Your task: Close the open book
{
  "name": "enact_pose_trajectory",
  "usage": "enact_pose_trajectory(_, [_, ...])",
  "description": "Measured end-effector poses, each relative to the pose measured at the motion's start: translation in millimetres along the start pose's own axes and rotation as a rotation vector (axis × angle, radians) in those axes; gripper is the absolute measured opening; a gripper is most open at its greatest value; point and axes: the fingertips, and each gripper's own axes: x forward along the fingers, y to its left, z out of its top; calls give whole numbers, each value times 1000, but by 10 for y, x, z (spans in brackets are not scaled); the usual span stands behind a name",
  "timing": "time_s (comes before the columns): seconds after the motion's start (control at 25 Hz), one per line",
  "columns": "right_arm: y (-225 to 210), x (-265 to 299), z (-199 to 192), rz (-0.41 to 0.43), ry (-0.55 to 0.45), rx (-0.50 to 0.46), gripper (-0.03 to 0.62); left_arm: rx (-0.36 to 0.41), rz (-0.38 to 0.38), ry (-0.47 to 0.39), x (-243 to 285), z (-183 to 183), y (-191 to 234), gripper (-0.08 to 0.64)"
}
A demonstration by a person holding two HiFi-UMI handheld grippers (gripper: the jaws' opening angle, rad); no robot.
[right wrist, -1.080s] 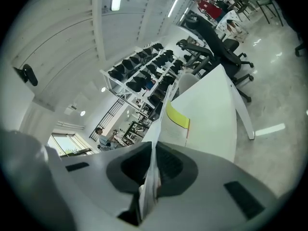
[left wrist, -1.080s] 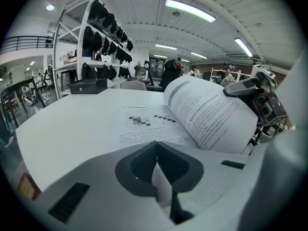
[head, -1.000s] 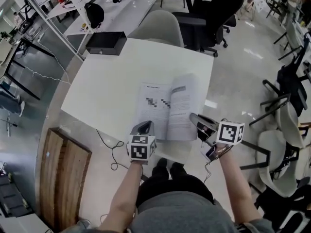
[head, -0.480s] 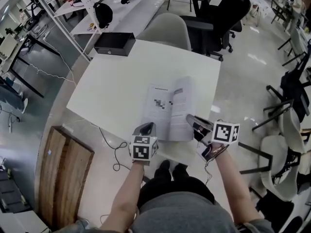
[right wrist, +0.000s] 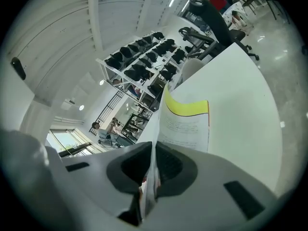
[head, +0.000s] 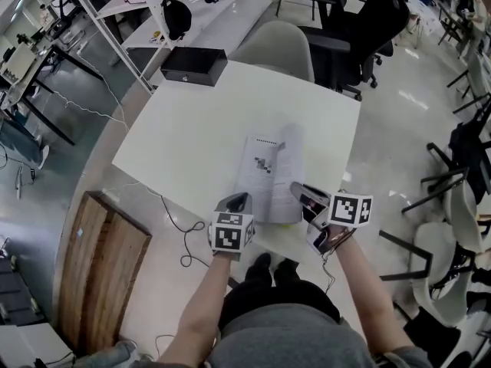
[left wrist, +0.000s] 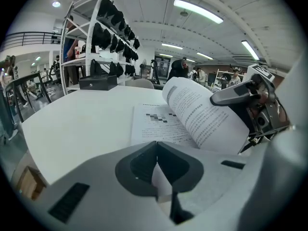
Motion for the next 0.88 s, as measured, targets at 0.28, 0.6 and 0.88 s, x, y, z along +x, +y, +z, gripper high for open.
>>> enact_pose_trajectory(0.28, [63, 225, -63, -11, 31, -29, 26, -14, 18, 21, -39, -45, 60, 7])
enact_pose_trajectory(0.6, [92, 470, -162, -49, 75, -65, 28, -29, 22, 14, -45, -69, 115, 8])
enact_pose_trajectory(0.88, [123, 690, -247, -85, 120, -110, 29, -37, 20, 10, -52, -55, 147, 8])
